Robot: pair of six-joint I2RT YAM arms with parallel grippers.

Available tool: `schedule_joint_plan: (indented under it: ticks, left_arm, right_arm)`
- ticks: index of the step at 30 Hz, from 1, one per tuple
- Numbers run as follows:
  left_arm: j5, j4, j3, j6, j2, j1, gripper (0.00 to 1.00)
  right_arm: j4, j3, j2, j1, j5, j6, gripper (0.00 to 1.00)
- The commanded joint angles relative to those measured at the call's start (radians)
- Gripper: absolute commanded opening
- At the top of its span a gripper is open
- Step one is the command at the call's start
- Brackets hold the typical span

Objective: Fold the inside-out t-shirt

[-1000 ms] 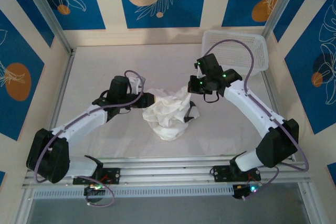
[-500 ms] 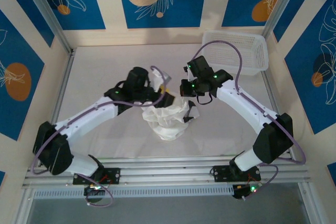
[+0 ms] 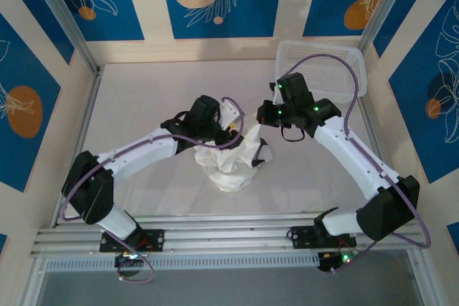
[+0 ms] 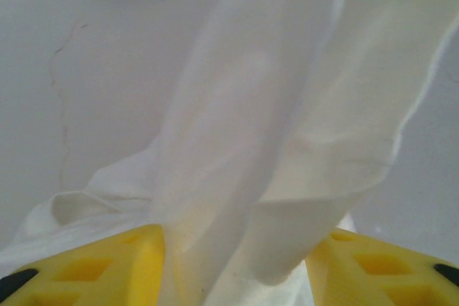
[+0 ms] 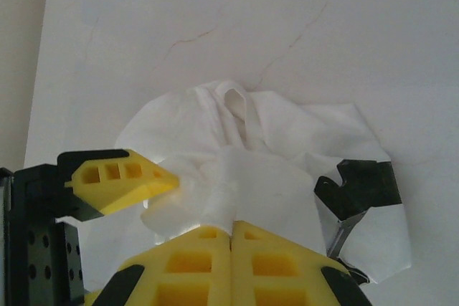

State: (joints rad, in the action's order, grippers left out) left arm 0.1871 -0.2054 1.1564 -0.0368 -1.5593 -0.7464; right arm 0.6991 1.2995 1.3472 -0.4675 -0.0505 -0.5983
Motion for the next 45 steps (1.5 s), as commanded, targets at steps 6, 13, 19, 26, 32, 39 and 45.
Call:
schedule_joint_plan:
  ticks: [6,13,19,26,32,39,45]
  left_arm:
    - [-0.025,0.033,-0.010,0.041,0.046,0.062,0.36]
    - [0.385,0.229,-0.063,0.144,0.107,0.120,0.44]
    - [0.404,0.172,0.018,0.104,0.042,0.120,0.49]
    - [0.441,0.169,0.063,0.072,-0.053,0.120,0.51]
    - [0.090,0.137,0.069,0.130,-0.071,0.122,0.33]
    - [0.042,0.115,0.056,0.231,0.020,0.163,0.00]
    - [0.111,0.018,0.115,0.306,0.085,0.167,0.00]
  right_arm:
    - [0.004,0.009,0.010,-0.011,0.025,0.008,0.00]
    - [0.009,0.000,0.008,-0.013,0.019,0.015,0.00]
    - [-0.002,0.000,0.009,-0.014,0.029,0.016,0.00]
    - [0.009,-0.002,0.003,-0.014,0.022,0.017,0.00]
    - [0.009,-0.010,-0.001,-0.014,0.023,0.013,0.00]
    - [0.024,-0.056,0.038,-0.024,-0.063,0.053,0.00]
    - [0.064,-0.069,0.097,-0.059,-0.181,0.107,0.07]
